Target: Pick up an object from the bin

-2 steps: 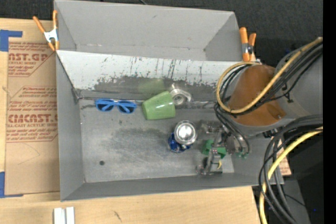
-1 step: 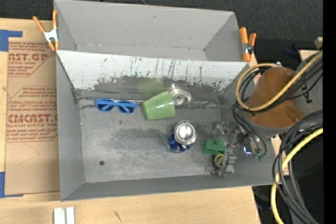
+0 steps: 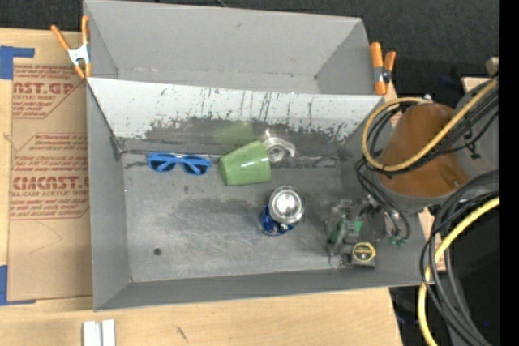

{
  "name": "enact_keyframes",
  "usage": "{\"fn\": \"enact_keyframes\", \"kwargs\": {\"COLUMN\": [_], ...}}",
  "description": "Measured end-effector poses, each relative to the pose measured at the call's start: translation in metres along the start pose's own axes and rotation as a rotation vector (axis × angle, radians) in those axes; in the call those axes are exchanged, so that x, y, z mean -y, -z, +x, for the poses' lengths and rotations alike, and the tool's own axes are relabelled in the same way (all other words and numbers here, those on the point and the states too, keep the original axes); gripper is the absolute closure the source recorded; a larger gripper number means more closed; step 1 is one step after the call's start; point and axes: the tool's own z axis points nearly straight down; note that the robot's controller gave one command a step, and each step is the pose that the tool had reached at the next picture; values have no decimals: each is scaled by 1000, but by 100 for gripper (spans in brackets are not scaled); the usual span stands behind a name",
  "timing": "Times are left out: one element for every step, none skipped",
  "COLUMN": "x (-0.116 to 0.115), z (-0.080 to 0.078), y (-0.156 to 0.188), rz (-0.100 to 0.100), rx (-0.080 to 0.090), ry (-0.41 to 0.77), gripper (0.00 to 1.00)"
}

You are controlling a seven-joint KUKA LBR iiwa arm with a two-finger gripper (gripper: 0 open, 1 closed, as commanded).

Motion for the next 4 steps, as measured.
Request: {"fn": "enact_keyframes", "kwargs": {"x": [10,10,12,12], "z": [-6,-4,-12,-16], "y": [77,72,-14,-7], "rz": [3,2,-1,0], "rx": [8,1,-8,5], "ry": [1,1,-47,-46], "gripper": [100,0,0,100]}}
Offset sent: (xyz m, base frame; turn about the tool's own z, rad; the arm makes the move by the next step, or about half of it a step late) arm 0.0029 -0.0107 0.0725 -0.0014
